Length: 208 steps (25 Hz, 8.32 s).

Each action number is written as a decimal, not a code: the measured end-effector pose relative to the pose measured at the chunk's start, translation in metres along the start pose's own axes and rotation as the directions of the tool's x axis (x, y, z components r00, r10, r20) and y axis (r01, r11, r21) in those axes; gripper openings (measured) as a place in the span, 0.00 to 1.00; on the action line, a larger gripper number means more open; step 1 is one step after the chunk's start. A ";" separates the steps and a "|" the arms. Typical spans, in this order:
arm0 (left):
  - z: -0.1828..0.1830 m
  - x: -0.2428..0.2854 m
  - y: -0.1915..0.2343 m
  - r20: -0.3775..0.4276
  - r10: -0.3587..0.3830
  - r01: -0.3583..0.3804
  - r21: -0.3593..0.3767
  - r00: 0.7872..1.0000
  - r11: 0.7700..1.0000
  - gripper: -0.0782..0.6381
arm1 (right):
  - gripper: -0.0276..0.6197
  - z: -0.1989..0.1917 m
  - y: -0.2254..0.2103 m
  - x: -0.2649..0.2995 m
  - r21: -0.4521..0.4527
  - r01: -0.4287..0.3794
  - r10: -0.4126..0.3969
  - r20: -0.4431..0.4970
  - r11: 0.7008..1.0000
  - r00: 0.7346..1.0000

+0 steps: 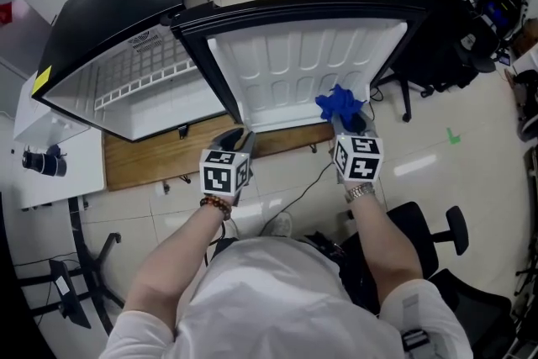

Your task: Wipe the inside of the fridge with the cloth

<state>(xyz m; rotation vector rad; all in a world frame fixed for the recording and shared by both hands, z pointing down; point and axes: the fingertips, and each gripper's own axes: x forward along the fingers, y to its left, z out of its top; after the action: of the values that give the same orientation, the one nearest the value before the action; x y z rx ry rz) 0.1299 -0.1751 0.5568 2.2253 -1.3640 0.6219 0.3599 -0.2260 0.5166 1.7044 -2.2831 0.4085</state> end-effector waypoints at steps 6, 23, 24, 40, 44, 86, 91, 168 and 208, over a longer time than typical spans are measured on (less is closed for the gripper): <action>-0.008 -0.005 0.009 -0.004 0.010 -0.010 -0.015 1.000 1.000 0.25 | 0.21 -0.018 0.074 -0.013 -0.028 -0.158 0.157 -0.016 0.987 0.987; -0.003 -0.045 0.040 0.037 0.050 -0.048 -0.037 0.998 0.998 0.25 | 0.21 -0.064 0.194 0.065 -0.109 -0.321 0.299 -0.183 0.941 0.937; -0.002 -0.045 0.041 0.039 0.049 -0.048 -0.037 0.998 0.998 0.25 | 0.21 -0.064 0.194 0.068 -0.111 -0.317 0.294 -0.184 0.942 0.938; 0.004 -0.030 0.028 0.033 0.012 -0.011 -0.021 0.999 1.000 0.25 | 0.21 -0.070 0.148 0.085 -0.090 -0.227 0.207 -0.193 0.970 0.959; 0.004 -0.027 0.027 0.031 0.014 -0.013 -0.021 0.999 1.000 0.25 | 0.21 -0.069 0.119 0.081 -0.078 -0.182 0.165 -0.189 0.980 0.968; 0.016 0.014 -0.034 0.082 -0.155 0.170 -0.231 0.985 0.958 0.18 | 0.21 -0.057 -0.054 0.035 -0.001 0.137 -0.135 -0.167 0.991 0.977; 0.018 0.032 -0.045 0.136 -0.222 0.259 -0.417 0.965 0.871 0.21 | 0.21 -0.049 -0.038 0.007 -0.018 0.089 -0.090 -0.132 0.996 0.987; 0.047 -0.006 -0.019 0.535 -0.255 0.573 -0.591 0.805 0.568 0.25 | 0.21 0.017 0.133 -0.007 -0.101 -0.240 0.236 -0.049 0.965 0.970; 0.021 0.012 -0.021 0.453 -0.234 0.499 -0.658 0.860 0.564 0.25 | 0.21 0.039 -0.036 -0.042 -0.031 0.018 -0.017 0.025 0.999 1.000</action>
<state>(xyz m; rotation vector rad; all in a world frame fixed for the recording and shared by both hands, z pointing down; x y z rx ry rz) 0.1571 -0.1873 0.5441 1.8067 -0.9434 -0.4507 0.4046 -0.2133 0.4677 1.7224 -2.2782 0.3486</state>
